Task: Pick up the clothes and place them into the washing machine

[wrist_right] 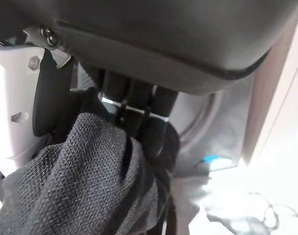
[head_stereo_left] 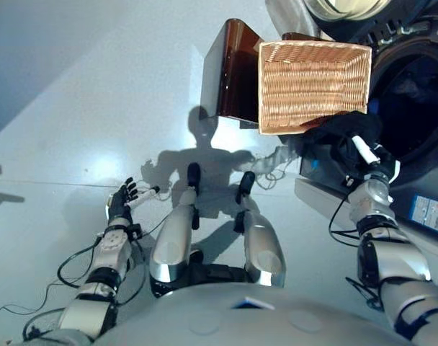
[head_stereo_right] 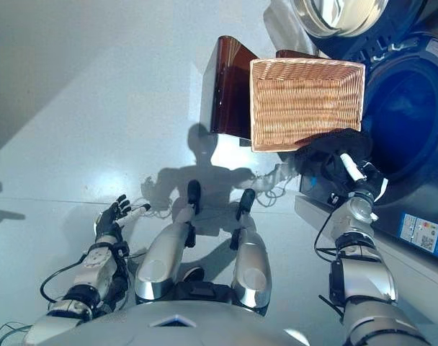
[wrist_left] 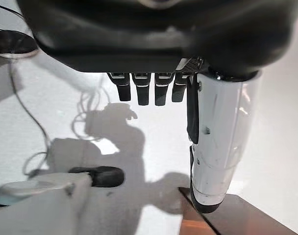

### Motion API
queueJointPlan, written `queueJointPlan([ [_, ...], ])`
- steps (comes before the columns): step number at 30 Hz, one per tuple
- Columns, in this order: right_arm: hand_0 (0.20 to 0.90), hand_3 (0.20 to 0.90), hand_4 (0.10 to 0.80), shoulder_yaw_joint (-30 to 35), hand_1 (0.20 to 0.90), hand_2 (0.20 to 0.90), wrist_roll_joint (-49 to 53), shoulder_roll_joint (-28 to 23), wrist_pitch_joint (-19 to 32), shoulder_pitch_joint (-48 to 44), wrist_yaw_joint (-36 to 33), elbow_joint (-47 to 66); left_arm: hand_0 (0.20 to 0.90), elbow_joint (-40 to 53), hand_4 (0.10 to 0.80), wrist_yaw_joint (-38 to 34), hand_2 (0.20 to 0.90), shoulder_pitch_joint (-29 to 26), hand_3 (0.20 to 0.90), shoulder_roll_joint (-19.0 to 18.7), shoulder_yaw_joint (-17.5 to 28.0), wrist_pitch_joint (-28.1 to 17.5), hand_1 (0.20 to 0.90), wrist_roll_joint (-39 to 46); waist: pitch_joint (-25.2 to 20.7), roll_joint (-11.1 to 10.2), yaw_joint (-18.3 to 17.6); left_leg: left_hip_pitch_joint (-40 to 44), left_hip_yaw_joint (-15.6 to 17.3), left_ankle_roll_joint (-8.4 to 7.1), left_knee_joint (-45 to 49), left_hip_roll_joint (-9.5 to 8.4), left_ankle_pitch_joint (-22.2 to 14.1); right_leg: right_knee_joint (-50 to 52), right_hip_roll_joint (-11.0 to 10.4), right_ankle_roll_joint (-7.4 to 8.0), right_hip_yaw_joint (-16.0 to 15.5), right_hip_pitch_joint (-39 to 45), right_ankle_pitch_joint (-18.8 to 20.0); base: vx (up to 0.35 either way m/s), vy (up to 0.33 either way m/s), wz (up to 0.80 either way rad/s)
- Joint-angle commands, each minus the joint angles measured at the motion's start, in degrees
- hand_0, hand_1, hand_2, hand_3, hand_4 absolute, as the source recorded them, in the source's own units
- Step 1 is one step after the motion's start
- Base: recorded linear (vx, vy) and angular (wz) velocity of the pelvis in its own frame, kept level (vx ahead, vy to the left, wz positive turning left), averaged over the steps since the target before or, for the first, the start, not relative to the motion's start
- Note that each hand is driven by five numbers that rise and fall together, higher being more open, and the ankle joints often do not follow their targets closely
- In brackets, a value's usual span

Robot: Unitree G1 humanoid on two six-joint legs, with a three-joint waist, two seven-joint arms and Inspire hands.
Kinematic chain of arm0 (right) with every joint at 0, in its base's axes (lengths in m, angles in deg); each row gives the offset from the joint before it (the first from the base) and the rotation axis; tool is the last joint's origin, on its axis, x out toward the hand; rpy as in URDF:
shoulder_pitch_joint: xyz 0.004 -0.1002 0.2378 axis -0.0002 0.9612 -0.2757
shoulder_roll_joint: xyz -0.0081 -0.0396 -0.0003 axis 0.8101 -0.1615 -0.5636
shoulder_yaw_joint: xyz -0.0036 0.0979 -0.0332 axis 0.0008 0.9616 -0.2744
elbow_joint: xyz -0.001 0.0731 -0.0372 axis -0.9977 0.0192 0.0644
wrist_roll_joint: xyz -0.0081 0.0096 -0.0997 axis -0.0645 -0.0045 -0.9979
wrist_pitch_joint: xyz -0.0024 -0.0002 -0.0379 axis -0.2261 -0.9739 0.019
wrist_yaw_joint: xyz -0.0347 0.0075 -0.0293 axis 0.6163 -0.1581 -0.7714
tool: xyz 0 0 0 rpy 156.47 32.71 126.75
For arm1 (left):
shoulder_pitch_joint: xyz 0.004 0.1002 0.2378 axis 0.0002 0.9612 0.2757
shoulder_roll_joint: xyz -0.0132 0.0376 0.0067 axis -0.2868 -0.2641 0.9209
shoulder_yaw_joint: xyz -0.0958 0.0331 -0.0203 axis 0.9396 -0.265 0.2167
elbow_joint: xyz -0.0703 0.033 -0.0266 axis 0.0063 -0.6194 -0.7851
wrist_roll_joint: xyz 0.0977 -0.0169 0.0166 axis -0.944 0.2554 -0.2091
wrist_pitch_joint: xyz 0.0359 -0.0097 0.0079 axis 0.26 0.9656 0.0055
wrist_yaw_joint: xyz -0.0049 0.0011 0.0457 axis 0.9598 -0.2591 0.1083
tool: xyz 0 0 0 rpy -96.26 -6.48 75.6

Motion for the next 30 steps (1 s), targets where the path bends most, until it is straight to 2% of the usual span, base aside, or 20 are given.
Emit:
queueJointPlan([
  [1, 0.2, 0.2, 0.3, 2.2, 0.2, 0.2, -0.7, -3.7, 5.9, 4.1, -1.8, 3.7, 0.9, 0.8, 0.8, -1.1, 0.9, 3.7, 0.9, -2.5, 1.2, -2.2, 0.9, -0.4, -5.2, -2.1, 0.0, -3.2, -0.8, -6.78, -0.7, 2.05, 2.9, 7.3, -3.2, 2.44, 1.3, -4.5, -2.2, 0.052, -0.025, -0.06],
  [10, 0.2, 0.2, 0.3, 2.8, 0.2, 0.2, -2.2, -0.8, 5.4, 9.4, -0.2, 4.8, 0.9, -1.4, 0.8, 0.0, 0.9, 4.0, 0.9, -1.3, 1.9, -1.4, 0.9, -1.6, -8.4, -2.6, -1.1, 0.6, -0.7, -6.69, -0.7, 2.24, 1.6, 6.9, -3.2, 2.79, 1.2, -0.6, -2.6, 0.04, -0.008, -0.01],
  [20, 0.2, 0.2, 0.3, 1.1, 0.2, 0.2, -8.3, 1.6, 3.3, 15.1, 1.2, 3.9, 0.9, -4.3, 0.8, 0.9, 0.9, 5.0, 0.9, -0.8, 3.5, -0.7, 0.9, -3.4, -12.0, -3.7, -2.1, 5.1, -0.3, -6.52, -0.9, 2.66, 0.4, 6.3, -2.8, 3.19, 0.8, 3.8, -3.2, 0.056, -0.009, -0.02],
  [30, 0.2, 0.2, 0.3, -1.0, 0.2, 0.2, -11.2, 6.8, 1.6, 19.9, 2.9, 0.4, 0.9, -8.0, 0.8, 0.6, 0.9, 6.1, 0.9, -0.3, 5.1, 0.0, 0.9, -5.4, -16.3, -5.3, -3.0, 8.7, 0.1, -6.35, -1.3, 3.08, -0.9, 4.8, -2.3, 3.7, 0.3, 8.2, -3.1, 0.056, 0.007, -0.01],
])
